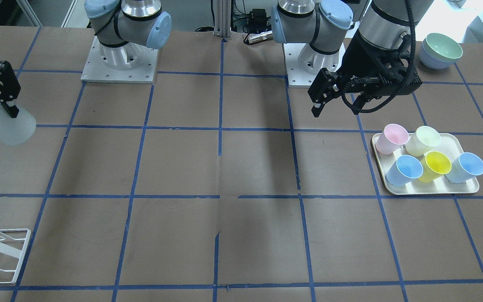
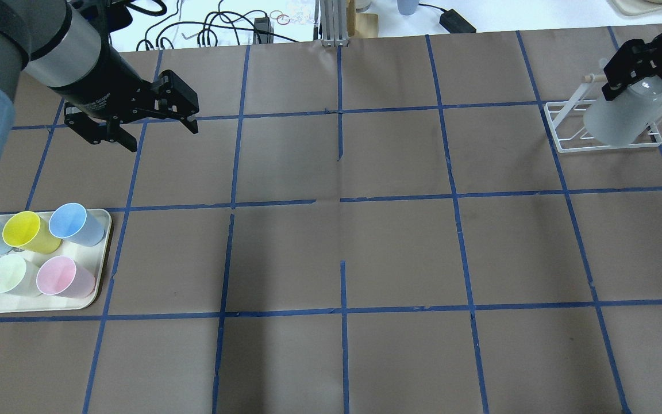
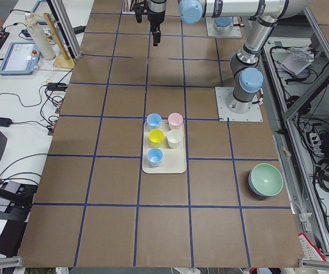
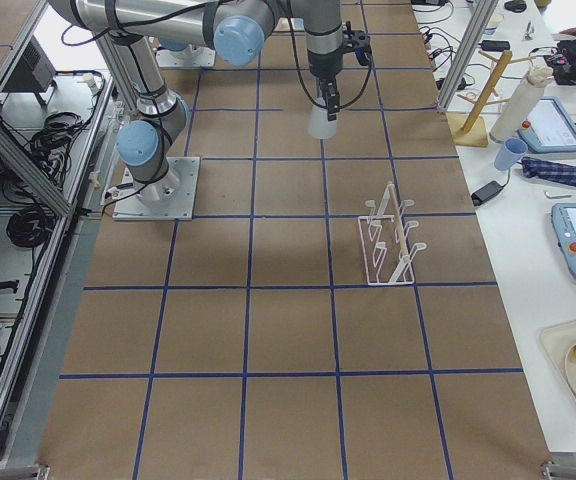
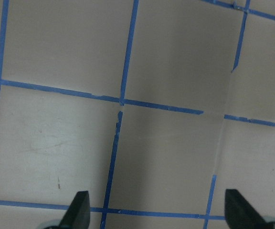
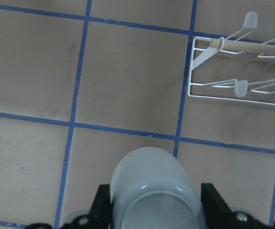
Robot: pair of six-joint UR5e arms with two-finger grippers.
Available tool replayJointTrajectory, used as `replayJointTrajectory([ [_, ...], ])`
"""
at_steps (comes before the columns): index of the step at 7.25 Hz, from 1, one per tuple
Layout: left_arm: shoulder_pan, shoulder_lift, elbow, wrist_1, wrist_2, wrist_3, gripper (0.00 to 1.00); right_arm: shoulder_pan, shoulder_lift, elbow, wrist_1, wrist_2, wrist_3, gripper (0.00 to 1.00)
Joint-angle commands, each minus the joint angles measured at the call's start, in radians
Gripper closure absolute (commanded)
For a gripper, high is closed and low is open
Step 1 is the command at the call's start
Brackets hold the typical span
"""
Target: Transfer IKEA cup to right arm and place on rack
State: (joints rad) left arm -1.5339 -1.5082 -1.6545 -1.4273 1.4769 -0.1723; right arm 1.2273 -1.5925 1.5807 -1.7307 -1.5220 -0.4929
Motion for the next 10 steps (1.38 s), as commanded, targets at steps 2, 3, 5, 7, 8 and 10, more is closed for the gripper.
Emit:
replayJointTrajectory([
  [2, -0.026, -0.018, 0.018, 0.018, 0.051, -0.009, 0.00, -0.020, 0.117, -0.008, -0.161, -0.044, -0.042, 1.00],
  [3, -0.025, -0.030, 0.033, 0.015, 0.048, -0.009, 0.00, -0.053, 0.134, -0.008, -0.170, -0.037, -0.064, 1.00],
  [5, -0.025, -0.058, 0.062, 0.008, 0.048, -0.006, 0.00, -0.107, 0.190, -0.011, -0.229, 0.002, -0.092, 1.00],
  [7, -0.026, -0.089, 0.102, -0.014, 0.049, -0.006, 0.00, -0.107, 0.264, -0.013, -0.320, 0.003, -0.089, 1.00],
  [8, -0.028, -0.092, 0.107, -0.031, 0.051, 0.008, 0.00, -0.107, 0.278, -0.015, -0.352, 0.002, -0.092, 1.00],
  [10, -0.031, -0.089, 0.096, -0.033, 0.051, 0.116, 0.00, -0.107, 0.290, -0.015, -0.368, 0.002, -0.092, 1.00],
])
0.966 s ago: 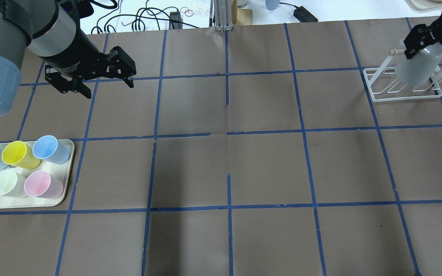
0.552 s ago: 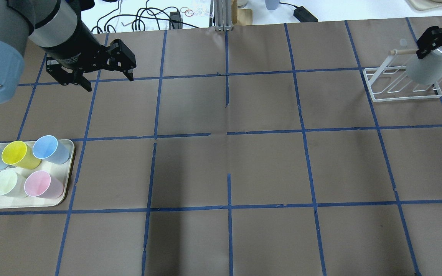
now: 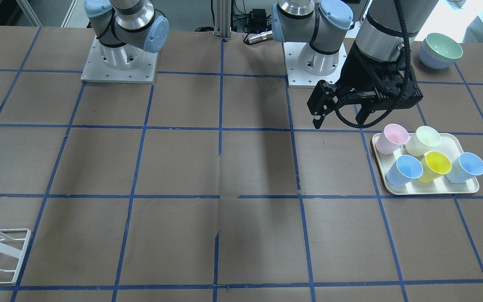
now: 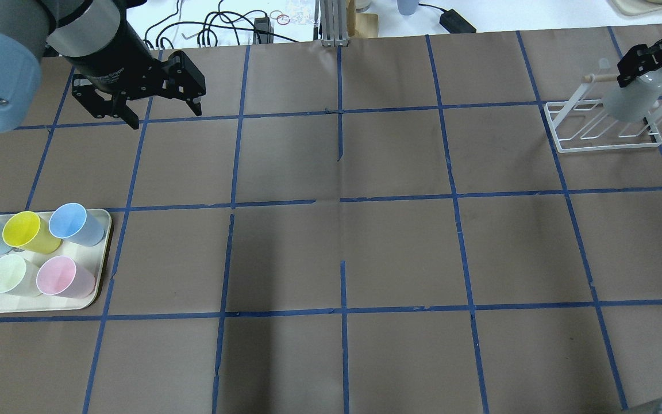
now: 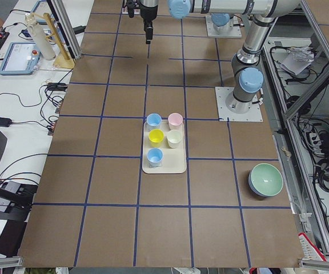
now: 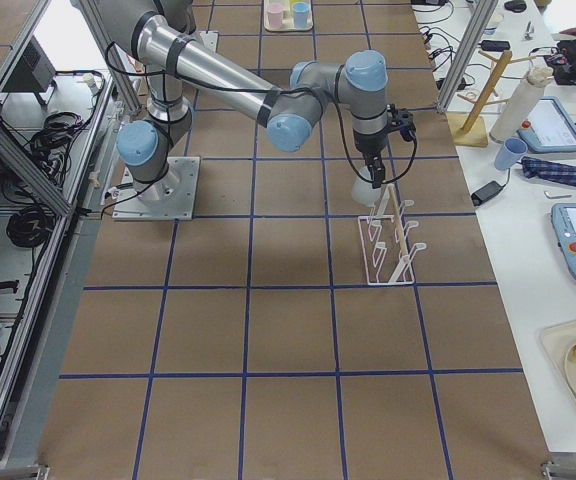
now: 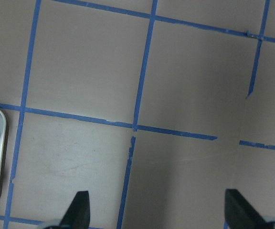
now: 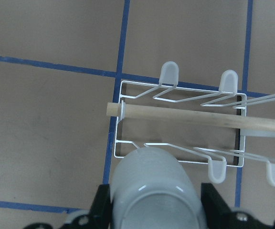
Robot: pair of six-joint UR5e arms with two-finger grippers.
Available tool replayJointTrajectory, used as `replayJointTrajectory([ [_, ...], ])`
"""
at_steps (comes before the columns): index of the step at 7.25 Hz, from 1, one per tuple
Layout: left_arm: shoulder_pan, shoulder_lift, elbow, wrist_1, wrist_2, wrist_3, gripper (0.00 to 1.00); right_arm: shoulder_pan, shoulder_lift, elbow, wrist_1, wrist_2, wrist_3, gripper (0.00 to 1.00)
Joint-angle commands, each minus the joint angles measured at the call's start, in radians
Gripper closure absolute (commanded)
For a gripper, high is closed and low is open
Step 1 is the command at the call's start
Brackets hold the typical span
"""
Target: Transfer IKEA cup to right arm and place on rack
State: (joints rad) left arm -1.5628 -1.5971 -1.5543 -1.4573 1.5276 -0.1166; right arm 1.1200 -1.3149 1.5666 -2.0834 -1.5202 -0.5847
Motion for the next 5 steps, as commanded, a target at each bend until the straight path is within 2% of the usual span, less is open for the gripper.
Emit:
replayJointTrajectory([
  [1, 0.000, -0.003, 0.000, -0.014, 0.006, 0.121, 0.00, 0.000, 0.025, 0.001, -0.021, 0.002, 0.000, 1.00],
  [5, 0.000, 0.000, 0.006, -0.054, 0.017, 0.130, 0.00, 0.000, 0.060, 0.001, -0.044, 0.002, 0.002, 1.00],
])
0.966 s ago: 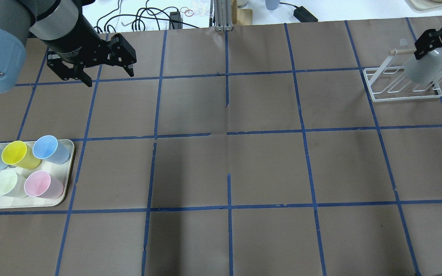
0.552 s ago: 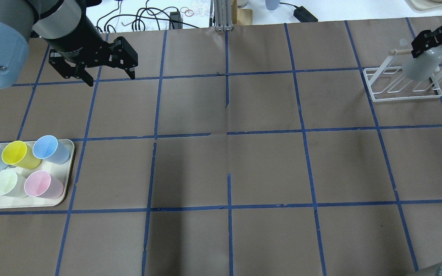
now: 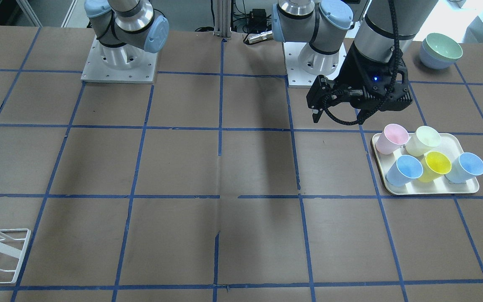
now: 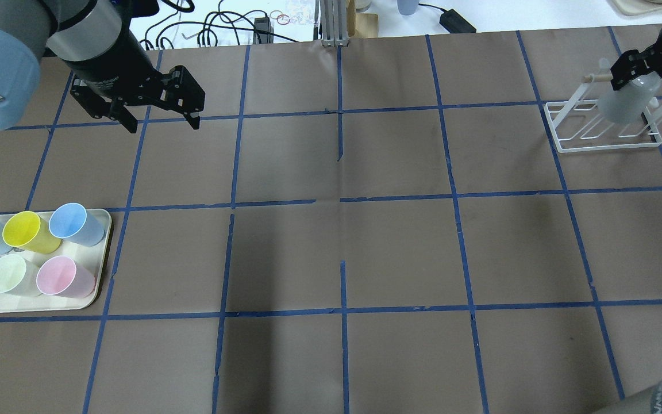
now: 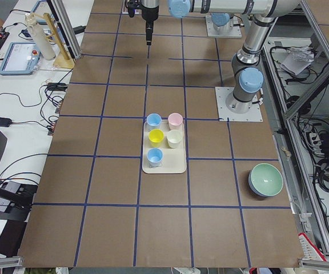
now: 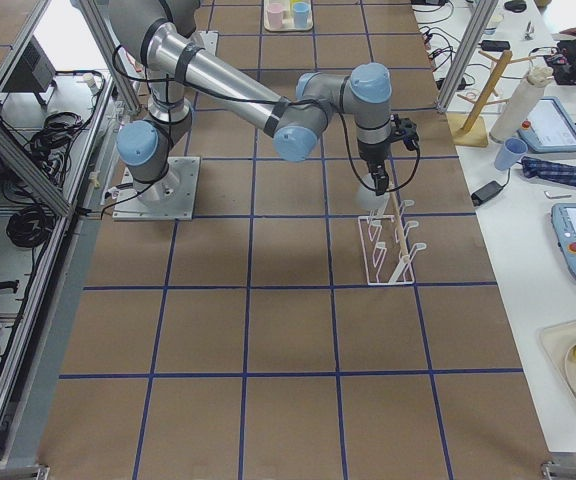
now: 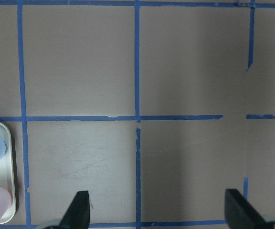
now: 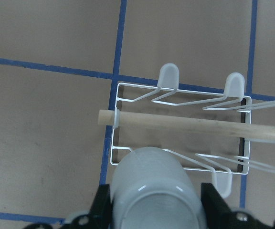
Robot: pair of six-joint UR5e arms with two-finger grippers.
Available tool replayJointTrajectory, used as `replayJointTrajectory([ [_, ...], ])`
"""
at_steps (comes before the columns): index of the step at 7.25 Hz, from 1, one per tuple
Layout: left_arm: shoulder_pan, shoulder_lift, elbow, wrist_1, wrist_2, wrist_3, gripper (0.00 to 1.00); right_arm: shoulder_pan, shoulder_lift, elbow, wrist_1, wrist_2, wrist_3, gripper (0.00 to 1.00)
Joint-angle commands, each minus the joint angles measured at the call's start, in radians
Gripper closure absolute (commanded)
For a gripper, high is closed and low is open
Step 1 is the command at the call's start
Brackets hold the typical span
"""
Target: Transfer IKEA cup to right arm and place on rack
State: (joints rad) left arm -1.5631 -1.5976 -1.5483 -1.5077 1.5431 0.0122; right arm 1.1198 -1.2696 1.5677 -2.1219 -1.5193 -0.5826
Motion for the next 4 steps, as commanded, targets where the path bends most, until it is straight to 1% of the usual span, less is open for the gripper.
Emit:
replayJointTrajectory([
  [1, 0.000, 0.001, 0.001, -0.002, 0.002, 0.002, 0.00, 0.000, 0.016, 0.002, -0.006, 0.001, 0.000, 1.00],
  [4, 0.000, 0.004, 0.001, -0.002, 0.002, 0.002, 0.00, -0.002, 0.047, 0.000, -0.013, -0.001, 0.000, 1.00],
])
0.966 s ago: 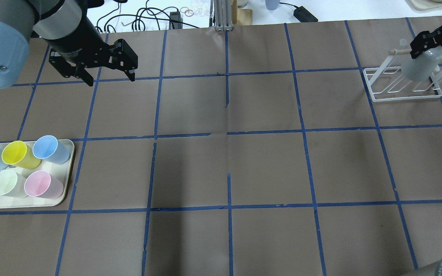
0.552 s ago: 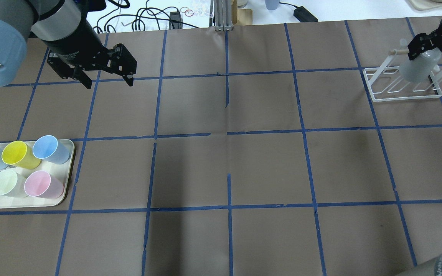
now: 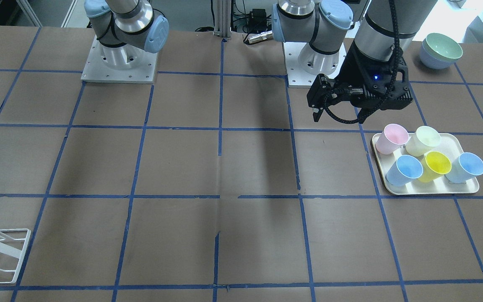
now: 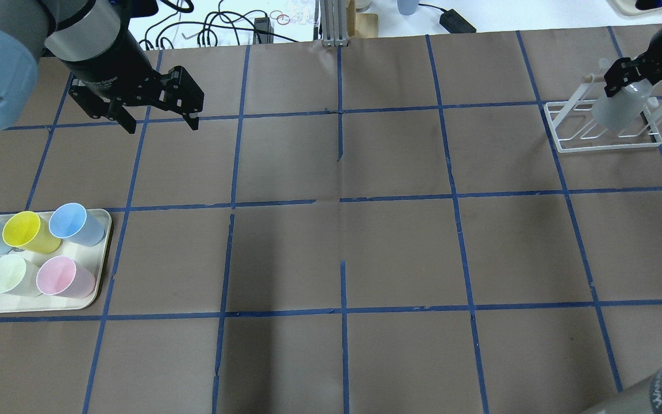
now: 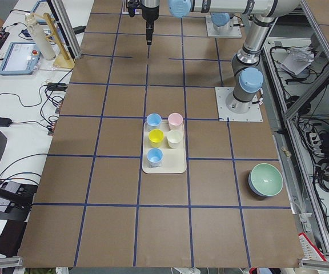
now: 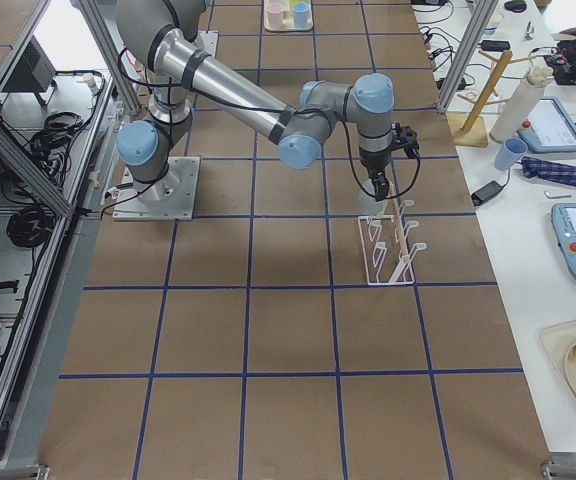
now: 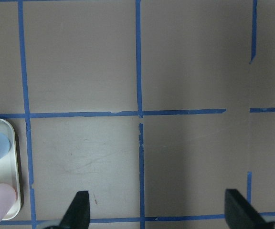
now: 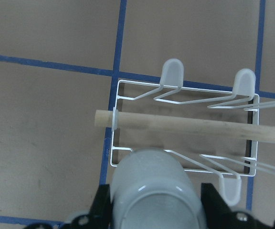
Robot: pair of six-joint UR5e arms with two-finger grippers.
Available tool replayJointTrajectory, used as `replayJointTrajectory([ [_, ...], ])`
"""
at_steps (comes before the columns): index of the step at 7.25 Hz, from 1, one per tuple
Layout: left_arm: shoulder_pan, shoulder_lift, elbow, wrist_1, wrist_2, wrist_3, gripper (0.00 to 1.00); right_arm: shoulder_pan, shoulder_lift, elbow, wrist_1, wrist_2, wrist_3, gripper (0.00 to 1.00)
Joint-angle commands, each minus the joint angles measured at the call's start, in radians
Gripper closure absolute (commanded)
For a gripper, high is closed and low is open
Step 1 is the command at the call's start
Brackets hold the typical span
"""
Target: Transfer IKEA cup to right arm and place on rack
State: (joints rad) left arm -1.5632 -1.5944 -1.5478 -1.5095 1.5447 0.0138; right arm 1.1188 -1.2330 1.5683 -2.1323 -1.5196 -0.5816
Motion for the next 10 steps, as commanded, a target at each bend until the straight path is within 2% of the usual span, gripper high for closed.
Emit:
replayJointTrajectory([
  [1, 0.000, 0.001, 0.000, 0.000, 0.000, 0.000, 0.00, -0.001, 0.020, 0.001, -0.003, -0.002, 0.000, 1.00],
  [6, 0.000, 0.011, -0.006, 0.000, -0.002, -0.009, 0.00, -0.014, 0.061, 0.002, -0.003, -0.002, 0.009, 0.98],
  [7, 0.000, 0.013, -0.008, 0.000, -0.003, -0.009, 0.00, -0.014, 0.061, 0.002, -0.003, -0.001, 0.009, 0.83],
  [10, 0.000, 0.014, -0.008, 0.000, -0.002, -0.009, 0.00, -0.013, 0.061, 0.001, -0.003, -0.001, 0.011, 0.00],
])
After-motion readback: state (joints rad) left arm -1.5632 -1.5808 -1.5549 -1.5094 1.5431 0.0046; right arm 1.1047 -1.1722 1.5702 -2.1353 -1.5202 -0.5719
